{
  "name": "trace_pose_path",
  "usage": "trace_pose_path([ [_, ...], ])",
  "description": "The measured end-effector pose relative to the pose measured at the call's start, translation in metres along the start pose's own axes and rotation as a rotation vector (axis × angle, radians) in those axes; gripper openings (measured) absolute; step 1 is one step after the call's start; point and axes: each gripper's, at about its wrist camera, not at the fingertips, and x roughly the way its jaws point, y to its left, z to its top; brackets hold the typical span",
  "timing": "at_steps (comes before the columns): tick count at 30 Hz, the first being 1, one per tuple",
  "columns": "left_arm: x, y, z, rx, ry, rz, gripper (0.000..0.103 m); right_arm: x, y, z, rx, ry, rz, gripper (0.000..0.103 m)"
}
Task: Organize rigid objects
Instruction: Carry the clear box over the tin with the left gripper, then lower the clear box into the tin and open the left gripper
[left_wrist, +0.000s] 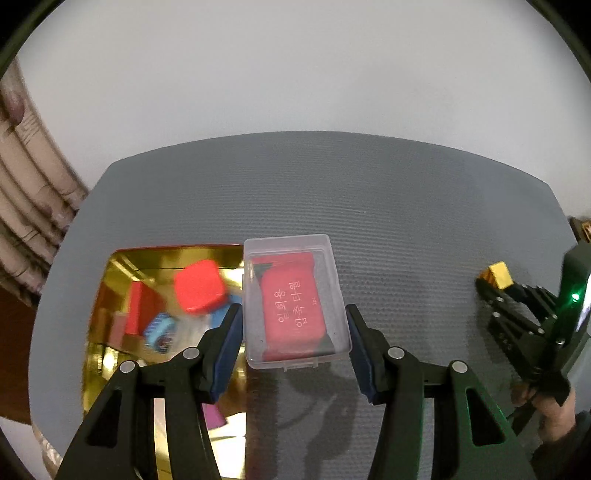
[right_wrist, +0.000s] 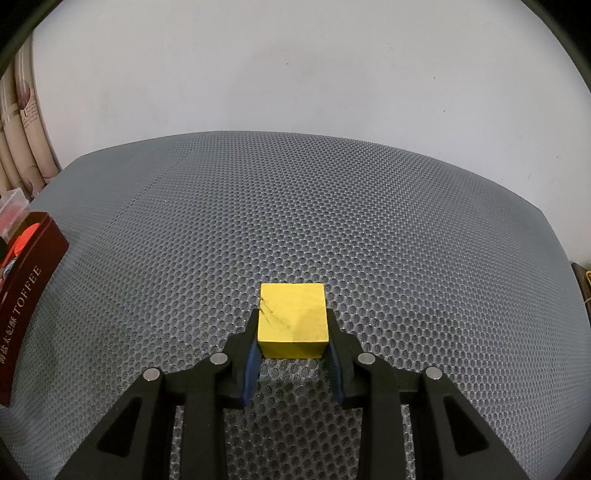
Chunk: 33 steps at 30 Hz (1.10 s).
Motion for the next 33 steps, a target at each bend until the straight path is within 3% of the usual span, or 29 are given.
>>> trace_pose_path([
  [9, -0.001, 0.046, 0.017, -0.055, -0.003, 0.068, 0.050, 0.000, -0.001, 0.000, -0.002, 0.000, -0.003, 0.031],
  [19, 0.012, 0.088, 0.013, -0.111, 0.026, 0.118, 0.050, 0.001, -0.003, 0.000, -0.004, 0.000, -0.006, 0.031],
  [33, 0.042, 0.121, 0.003, -0.168, 0.062, 0.131, 0.050, 0.002, -0.007, 0.000, -0.005, 0.000, -0.008, 0.031],
])
